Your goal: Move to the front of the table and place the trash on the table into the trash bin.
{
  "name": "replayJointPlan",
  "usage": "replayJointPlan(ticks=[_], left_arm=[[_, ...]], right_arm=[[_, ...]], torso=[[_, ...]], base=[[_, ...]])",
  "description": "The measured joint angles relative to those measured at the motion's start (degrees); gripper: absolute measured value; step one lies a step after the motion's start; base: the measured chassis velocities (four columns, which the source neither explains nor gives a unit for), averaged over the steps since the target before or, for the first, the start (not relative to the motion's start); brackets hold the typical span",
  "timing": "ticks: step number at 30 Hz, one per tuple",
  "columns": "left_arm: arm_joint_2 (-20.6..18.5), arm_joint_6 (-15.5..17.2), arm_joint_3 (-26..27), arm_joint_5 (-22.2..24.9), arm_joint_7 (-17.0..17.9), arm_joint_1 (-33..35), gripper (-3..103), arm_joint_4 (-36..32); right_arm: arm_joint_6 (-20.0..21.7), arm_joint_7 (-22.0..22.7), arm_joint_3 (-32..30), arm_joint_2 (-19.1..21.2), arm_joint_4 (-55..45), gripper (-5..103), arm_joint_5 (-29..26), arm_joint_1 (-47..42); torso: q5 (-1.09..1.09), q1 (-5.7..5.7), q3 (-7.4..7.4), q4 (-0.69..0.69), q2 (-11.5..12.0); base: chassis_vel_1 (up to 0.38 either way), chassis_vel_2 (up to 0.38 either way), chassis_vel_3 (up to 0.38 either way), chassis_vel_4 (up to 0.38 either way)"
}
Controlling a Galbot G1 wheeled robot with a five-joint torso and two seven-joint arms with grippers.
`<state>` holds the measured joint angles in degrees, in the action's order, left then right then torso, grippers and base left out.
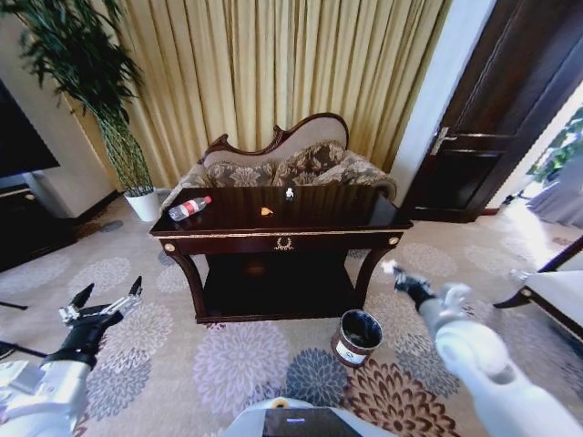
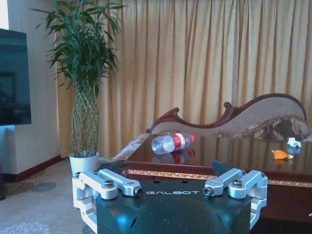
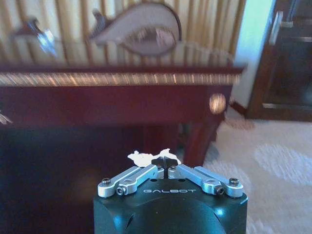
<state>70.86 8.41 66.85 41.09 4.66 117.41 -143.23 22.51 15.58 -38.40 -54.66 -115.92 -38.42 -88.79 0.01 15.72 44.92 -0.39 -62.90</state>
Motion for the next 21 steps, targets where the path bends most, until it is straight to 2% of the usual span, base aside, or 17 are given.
replayJointPlan(ticks=[4, 8, 11, 21], left_arm=[[0.0, -0.13, 0.62, 0.07, 0.01, 0.93, 100, 0.0], [0.21, -0.18, 0.98, 0.15, 0.0, 1.42, 100, 0.0], [0.46, -0.19, 1.01, 0.12, 0.01, 1.61, 100, 0.0], [0.58, -0.31, 1.36, -0.02, 0.0, 2.19, 100, 0.0]], right_arm=[[-2.53, -0.99, 3.29, -1.47, 9.81, 0, 4.57, 2.98], [-3.23, -0.85, 4.39, -2.83, 16.29, 0, 6.13, 4.71], [-3.18, 1.08, 5.28, -4.15, 20.73, 0, 5.75, 6.79], [-5.33, 2.76, 7.67, -5.64, 24.28, 0, 7.63, 9.65]], torso=[[-0.01, -0.05, -0.03, 0.0, -0.02], [-0.02, -0.1, -0.06, -0.03, -0.07], [-0.02, -0.1, -0.05, -0.02, -0.07], [-0.01, -0.08, -0.05, -0.01, -0.05]], base=[[-0.027, 0.015, 0.028, -0.016], [0.0, 0.0, 0.0, 0.0], [0.0, 0.0, 0.0, 0.0], [0.0, 0.0, 0.0, 0.0]])
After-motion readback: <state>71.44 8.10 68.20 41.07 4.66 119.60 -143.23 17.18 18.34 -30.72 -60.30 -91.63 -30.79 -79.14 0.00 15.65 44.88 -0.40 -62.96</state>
